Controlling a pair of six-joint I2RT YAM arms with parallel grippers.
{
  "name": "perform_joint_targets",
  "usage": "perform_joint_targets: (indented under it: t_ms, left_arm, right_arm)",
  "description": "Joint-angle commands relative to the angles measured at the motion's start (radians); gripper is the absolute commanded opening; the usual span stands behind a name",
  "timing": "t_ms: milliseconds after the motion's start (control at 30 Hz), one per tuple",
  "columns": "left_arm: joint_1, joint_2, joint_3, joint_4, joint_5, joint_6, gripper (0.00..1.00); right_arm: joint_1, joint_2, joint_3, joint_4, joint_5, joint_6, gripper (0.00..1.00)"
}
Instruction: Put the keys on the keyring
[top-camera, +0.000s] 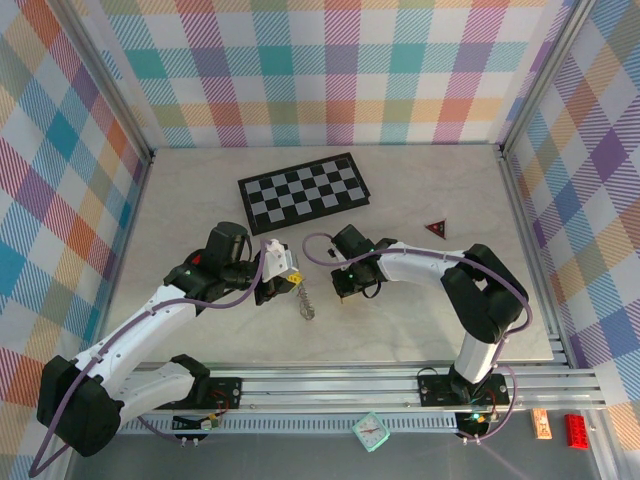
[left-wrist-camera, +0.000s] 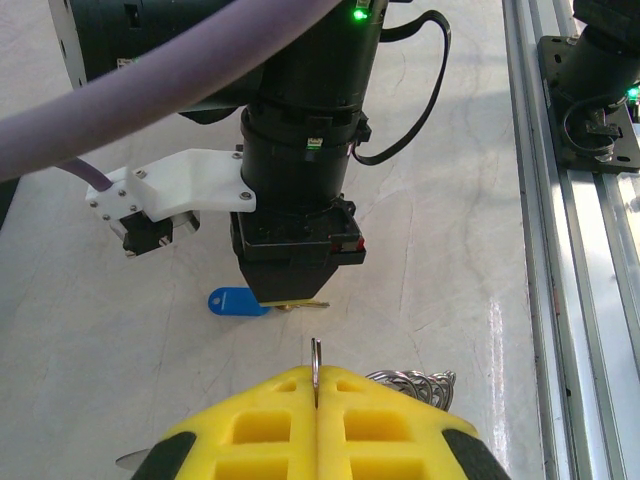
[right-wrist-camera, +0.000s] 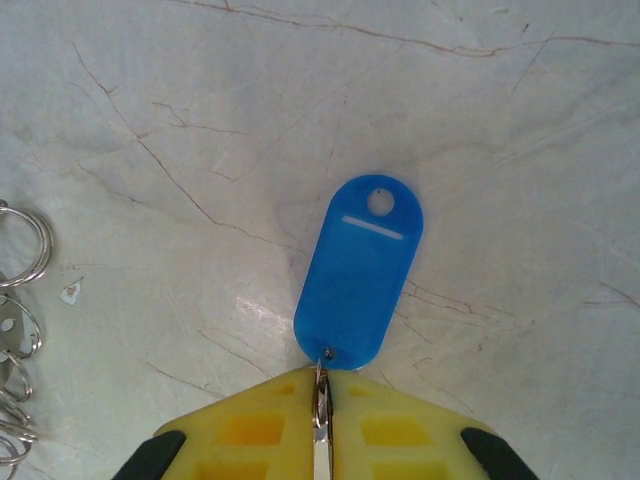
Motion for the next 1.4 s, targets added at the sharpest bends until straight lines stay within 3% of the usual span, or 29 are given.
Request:
perform_joint_targets:
  t_ms: [0,600,867,1100,1367]
  left_arm:
    - [-0.009,-0.010,0.000,0.030,0.024,0.000,0.00]
    - [-0.009,-0.011,0.002,0.027,0.024,0.003,0.00]
    - [-0.009,-0.011,0.003,0.027,0.024,0.003,0.00]
    - [-0.009,-0.027,0.009,0.025,0.032,-0.036,0.00]
    - [-0.012,-0.036,0.010,0.094,0.062,-0.164,0.00]
  right_arm:
    - [-0.005,0.020,0.029,-0.016,-0.012,0.006,0.11]
    - [-0.005,0.031,0.038,-0.020,-0.011,0.004,0.10]
    - [-0.004,0.012,0.035,-0.023,-0.006,0.002,0.03]
    - [-0.005,-0.117,-0.028,0.016,0.054,-0.031,0.00]
    - [-0.003,-0.383,-0.192,0.193,0.078,-0.202,0.00]
